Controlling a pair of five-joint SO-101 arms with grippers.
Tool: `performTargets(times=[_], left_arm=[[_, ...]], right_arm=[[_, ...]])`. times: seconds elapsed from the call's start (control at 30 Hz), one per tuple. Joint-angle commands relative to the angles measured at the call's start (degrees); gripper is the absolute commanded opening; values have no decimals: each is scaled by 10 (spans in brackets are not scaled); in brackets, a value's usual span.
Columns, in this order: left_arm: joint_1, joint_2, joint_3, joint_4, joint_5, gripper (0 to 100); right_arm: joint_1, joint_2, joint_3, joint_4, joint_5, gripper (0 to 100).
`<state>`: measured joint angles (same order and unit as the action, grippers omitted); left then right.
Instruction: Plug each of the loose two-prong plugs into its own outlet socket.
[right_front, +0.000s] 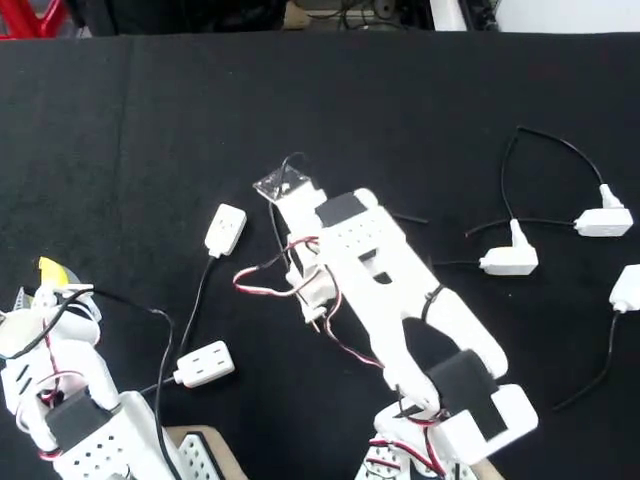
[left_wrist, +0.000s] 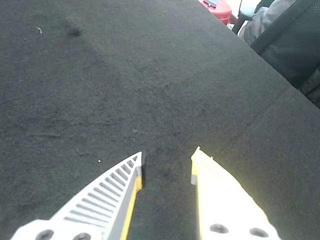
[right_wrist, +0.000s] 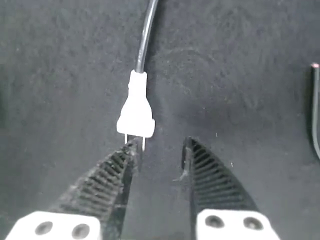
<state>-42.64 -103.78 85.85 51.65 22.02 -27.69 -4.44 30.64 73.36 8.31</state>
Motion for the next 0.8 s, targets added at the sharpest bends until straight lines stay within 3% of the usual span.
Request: performTargets(times=[0.0, 0.6, 0.77], left_arm=[[6, -7, -1, -14, 3, 166], [7, -7, -1, -11, -23, 166], [7, -7, -1, -11, -23, 166]], right_arm=[[0, 5, 22, -72, 7, 135], [-42, 94, 22, -88, -21, 134], [-65, 95, 26, -86, -63, 134]])
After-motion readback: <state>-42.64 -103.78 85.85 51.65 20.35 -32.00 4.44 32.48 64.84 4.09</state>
